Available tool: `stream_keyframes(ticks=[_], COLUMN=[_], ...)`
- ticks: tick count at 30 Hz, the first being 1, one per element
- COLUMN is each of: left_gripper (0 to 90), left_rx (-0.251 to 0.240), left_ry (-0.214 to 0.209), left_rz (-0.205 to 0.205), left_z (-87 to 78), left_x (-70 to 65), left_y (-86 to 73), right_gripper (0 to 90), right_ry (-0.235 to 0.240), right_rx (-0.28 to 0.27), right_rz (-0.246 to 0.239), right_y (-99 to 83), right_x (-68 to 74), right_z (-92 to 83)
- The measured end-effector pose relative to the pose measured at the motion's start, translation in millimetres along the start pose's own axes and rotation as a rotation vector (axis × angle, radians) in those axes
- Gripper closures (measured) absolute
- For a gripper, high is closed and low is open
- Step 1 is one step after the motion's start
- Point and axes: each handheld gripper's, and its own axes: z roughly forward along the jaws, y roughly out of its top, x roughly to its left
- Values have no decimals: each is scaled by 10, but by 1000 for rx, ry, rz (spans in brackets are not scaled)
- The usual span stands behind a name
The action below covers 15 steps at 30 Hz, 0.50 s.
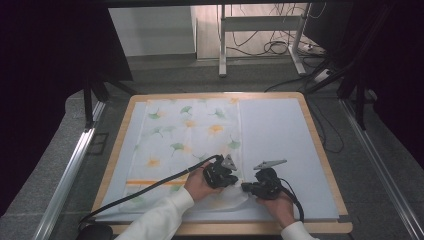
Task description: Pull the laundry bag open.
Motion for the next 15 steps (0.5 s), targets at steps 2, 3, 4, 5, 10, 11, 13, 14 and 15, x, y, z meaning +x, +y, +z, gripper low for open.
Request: stream_keyframes(ticks=[2, 3, 4, 5, 10, 11, 13, 14, 15], left_gripper=[899, 898, 898, 898, 897, 898, 898, 897, 897], left_rx=[0, 0, 0, 0, -4, -5, -9, -11, -11], left_ry=[0, 2, 2, 1, 10, 12, 18, 20, 22], left_rz=[-3, -3, -3, -2, -1, -1, 6, 6, 9], left_z=[1, 1, 1, 0, -5, -4, -1, 0, -1], left_x=[5, 5, 5, 9, 10, 8, 4, 0, -2], left_y=[0, 0, 0, 0, -11, -12, -12, -13, -14], right_gripper=[896, 896, 896, 895, 896, 896, 896, 896, 896], right_ry=[6, 6, 2, 0, -40, -39, -25, -22, -22], right_rx=[-2, -3, -9, -16, -15, -16, -17, -19, -19], right_rz=[6, 10, 9, 11, 41, 45, 61, 70, 76], right_y=[9, 20, 33, 47, 114, 114, 116, 121, 128], right_x=[-9, -9, -5, -2, -18, -27, -51, -56, -60], right_z=[4, 5, 13, 21, 46, 48, 48, 52, 56])
